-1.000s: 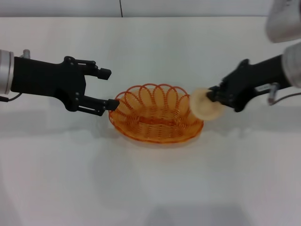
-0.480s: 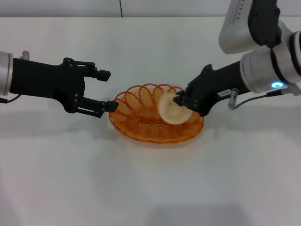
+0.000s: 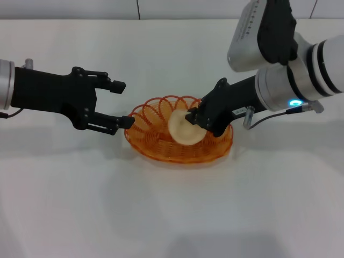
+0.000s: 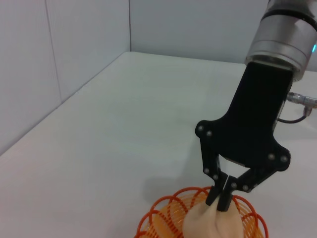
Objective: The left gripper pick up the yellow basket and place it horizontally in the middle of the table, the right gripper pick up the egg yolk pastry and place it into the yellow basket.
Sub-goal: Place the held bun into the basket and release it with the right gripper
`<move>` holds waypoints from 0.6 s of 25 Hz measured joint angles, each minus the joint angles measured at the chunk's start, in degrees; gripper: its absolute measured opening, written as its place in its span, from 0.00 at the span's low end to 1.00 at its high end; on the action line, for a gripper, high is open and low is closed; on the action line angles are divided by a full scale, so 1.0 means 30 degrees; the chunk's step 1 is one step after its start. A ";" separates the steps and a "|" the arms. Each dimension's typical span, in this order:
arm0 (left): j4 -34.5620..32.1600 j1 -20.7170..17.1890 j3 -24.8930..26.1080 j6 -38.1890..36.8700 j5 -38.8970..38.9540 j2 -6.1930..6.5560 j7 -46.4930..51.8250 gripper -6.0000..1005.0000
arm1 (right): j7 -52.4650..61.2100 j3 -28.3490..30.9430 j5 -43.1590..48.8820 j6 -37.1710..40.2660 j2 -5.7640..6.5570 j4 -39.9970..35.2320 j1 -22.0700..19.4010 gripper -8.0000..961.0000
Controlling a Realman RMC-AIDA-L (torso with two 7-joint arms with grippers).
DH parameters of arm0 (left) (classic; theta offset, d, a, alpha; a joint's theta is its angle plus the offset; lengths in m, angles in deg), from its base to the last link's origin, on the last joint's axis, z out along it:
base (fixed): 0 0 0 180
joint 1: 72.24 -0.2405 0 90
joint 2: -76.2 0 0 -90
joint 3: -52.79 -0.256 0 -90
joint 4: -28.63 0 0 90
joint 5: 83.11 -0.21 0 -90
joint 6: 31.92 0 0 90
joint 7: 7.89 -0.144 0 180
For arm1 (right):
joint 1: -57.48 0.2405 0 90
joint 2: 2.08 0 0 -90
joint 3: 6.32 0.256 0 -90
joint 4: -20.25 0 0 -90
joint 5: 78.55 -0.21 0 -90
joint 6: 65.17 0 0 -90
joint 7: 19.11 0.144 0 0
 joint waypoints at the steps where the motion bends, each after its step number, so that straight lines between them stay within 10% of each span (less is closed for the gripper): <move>1: 0.0000 0.0000 0.0000 0.0001 -0.0003 0.0000 0.0001 0.82 | -0.0026 -0.0036 -0.0074 -0.0006 0.0006 0.0038 0.0005 0.09; 11: 0.0011 -0.0067 0.0000 0.0062 0.0018 -0.0001 0.0002 0.82 | -0.0133 -0.0055 -0.0307 -0.0052 0.0055 -0.0064 -0.0070 0.12; 15: 0.0022 -0.0249 0.0230 0.0014 0.0105 -0.0005 0.0001 0.82 | -0.0107 0.0142 -0.0309 0.0058 0.0115 -0.0421 -0.0344 0.33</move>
